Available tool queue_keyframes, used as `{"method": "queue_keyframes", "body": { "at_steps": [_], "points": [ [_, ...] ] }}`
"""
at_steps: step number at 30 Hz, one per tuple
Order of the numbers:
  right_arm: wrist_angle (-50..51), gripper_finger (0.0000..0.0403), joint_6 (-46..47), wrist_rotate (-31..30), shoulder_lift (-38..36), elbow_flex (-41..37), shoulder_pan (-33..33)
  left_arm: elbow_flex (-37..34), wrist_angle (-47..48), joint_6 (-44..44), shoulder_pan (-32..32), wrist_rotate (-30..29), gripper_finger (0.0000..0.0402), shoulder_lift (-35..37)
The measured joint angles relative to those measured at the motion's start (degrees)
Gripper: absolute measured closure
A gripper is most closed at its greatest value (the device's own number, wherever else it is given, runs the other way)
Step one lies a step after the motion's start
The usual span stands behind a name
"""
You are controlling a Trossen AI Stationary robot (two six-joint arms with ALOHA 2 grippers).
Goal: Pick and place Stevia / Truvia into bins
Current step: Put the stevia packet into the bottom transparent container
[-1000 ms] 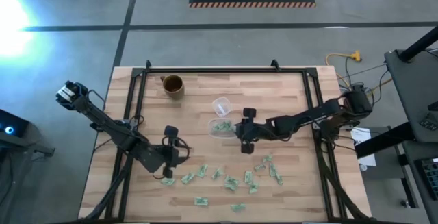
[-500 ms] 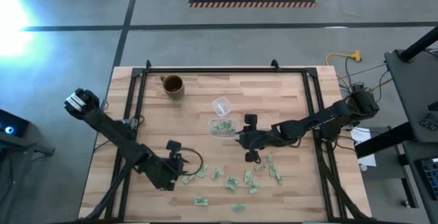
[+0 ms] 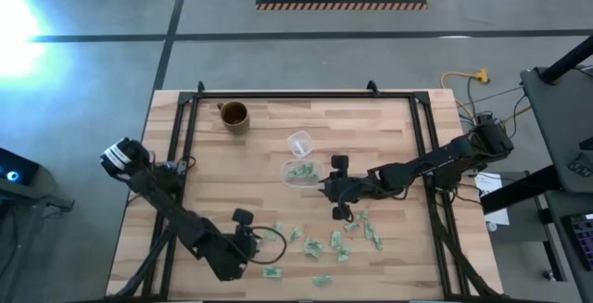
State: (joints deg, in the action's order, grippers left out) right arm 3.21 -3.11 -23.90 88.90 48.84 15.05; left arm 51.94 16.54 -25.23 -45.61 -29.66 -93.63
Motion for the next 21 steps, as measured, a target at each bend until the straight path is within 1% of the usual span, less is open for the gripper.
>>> {"method": "queue_keyframes", "body": {
  "at_steps": [3,8,10,15,21],
  "points": [
    [0.04,0.0308,0.15,0.0,0.0,0.0,0.0,0.31,0.05,-1.61,0.0,-0.02,0.0246,-1.35],
    [0.06,0.031,1.22,-0.01,0.0,0.0,0.0,0.26,0.06,-10.57,0.05,-0.88,0.0246,-3.21],
    [0.05,0.0313,1.24,0.0,0.0,0.0,0.0,0.41,0.16,-12.87,0.07,-0.9,0.0246,-3.85],
    [0.08,0.0317,1.57,0.0,0.07,0.0,0.05,1.5,1.22,-13.49,0.09,-0.95,0.0246,-5.43],
    [0.76,0.0312,1.94,0.0,0.07,0.0,0.09,2.82,5.11,-13.6,0.13,-1.02,0.0246,-7.42]
  ]
}}
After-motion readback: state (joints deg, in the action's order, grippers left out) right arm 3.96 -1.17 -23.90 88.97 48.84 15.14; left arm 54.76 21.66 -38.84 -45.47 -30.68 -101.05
